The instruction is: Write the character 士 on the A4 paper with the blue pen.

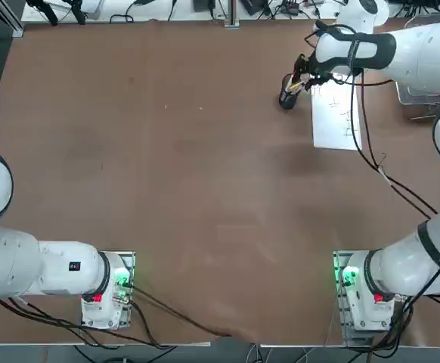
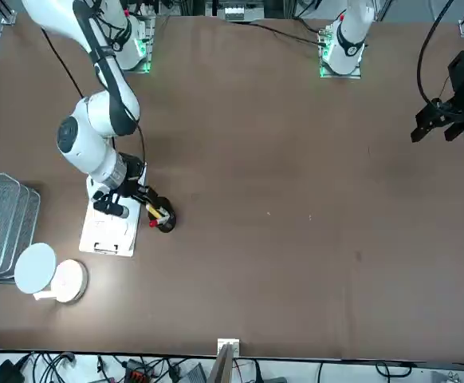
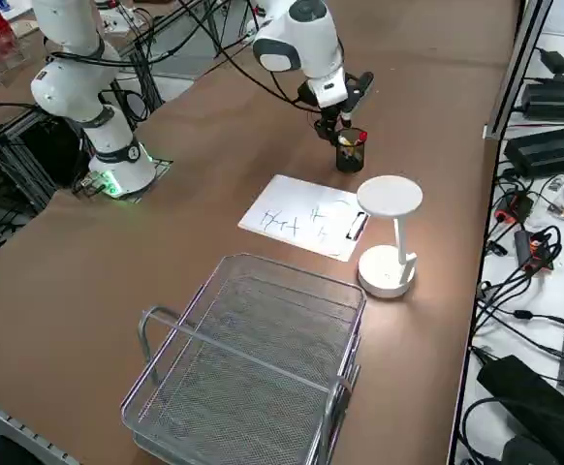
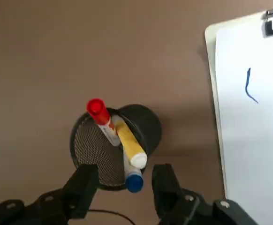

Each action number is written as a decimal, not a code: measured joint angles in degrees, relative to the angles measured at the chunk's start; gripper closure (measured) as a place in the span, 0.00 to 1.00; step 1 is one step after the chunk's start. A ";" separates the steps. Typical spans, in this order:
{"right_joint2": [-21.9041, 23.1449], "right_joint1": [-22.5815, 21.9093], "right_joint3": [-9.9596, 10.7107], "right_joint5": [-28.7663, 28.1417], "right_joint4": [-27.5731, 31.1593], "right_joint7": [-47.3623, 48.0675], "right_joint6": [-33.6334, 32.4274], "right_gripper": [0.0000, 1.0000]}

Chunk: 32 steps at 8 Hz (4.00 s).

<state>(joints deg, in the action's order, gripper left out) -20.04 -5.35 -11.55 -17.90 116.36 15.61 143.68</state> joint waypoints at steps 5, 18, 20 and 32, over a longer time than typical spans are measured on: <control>-0.22 0.81 1.30 -0.18 -1.61 -2.73 -5.81 0.30; -3.87 0.88 1.45 -3.24 -6.41 -4.14 -9.77 0.40; -4.43 0.88 1.45 -3.24 -7.05 -4.16 -9.77 0.41; -4.65 0.88 1.45 -3.27 -7.42 -4.19 -9.78 0.52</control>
<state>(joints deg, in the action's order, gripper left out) -24.69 -4.48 -10.10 -21.16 108.94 11.41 133.90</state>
